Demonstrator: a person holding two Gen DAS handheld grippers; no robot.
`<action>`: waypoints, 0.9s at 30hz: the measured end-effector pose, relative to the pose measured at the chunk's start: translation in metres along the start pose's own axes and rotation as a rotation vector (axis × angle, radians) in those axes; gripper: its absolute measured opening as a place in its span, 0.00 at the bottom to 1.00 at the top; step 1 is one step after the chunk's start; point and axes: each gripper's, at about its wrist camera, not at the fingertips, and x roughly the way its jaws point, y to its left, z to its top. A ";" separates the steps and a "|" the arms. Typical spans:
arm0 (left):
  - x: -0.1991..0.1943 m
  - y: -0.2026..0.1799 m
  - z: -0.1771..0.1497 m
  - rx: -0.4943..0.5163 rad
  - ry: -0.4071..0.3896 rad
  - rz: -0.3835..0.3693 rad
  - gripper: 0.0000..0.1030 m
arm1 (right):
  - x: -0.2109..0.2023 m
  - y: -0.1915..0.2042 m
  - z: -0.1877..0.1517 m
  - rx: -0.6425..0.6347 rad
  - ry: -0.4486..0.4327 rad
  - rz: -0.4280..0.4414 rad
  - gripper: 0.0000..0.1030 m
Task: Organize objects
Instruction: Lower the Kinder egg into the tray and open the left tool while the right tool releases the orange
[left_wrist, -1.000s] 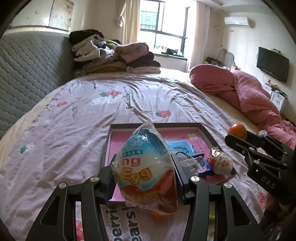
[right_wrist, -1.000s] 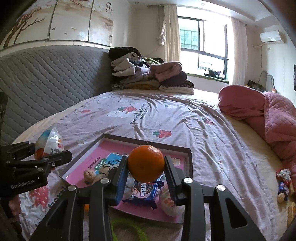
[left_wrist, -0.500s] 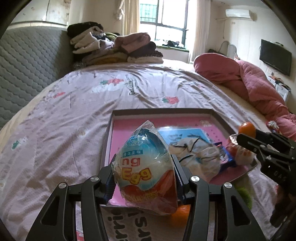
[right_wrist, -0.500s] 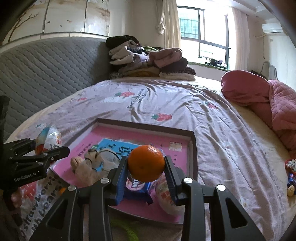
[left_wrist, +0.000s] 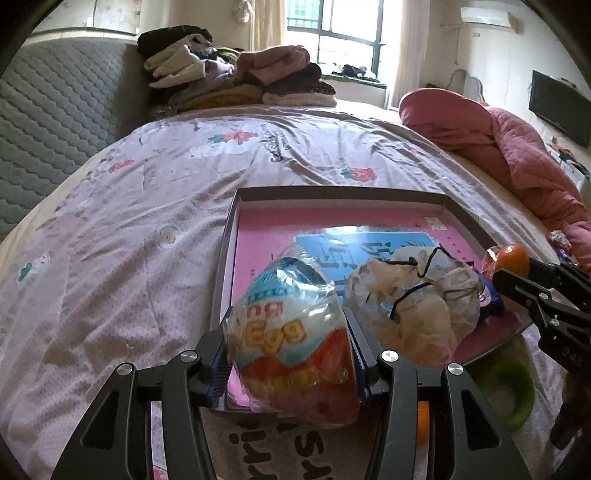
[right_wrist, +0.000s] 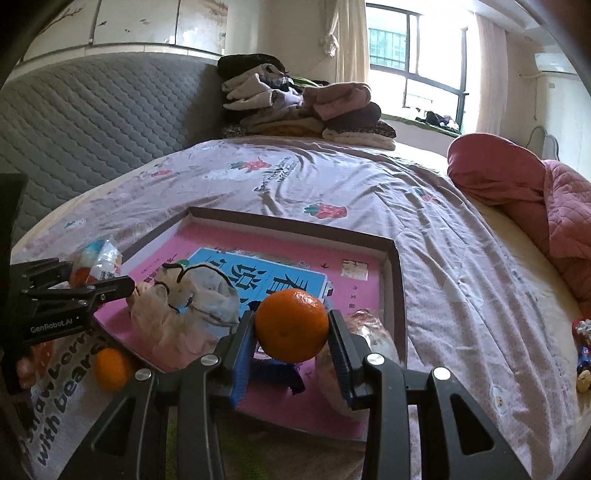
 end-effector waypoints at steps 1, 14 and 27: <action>0.001 0.000 -0.001 -0.001 0.005 -0.004 0.52 | 0.000 0.001 -0.001 -0.003 0.004 0.006 0.38; 0.011 -0.006 -0.010 0.013 0.037 -0.027 0.52 | 0.008 0.009 -0.010 -0.015 0.036 0.018 0.38; 0.014 -0.006 -0.010 0.006 0.035 -0.051 0.55 | 0.012 0.005 -0.012 -0.005 0.044 -0.011 0.38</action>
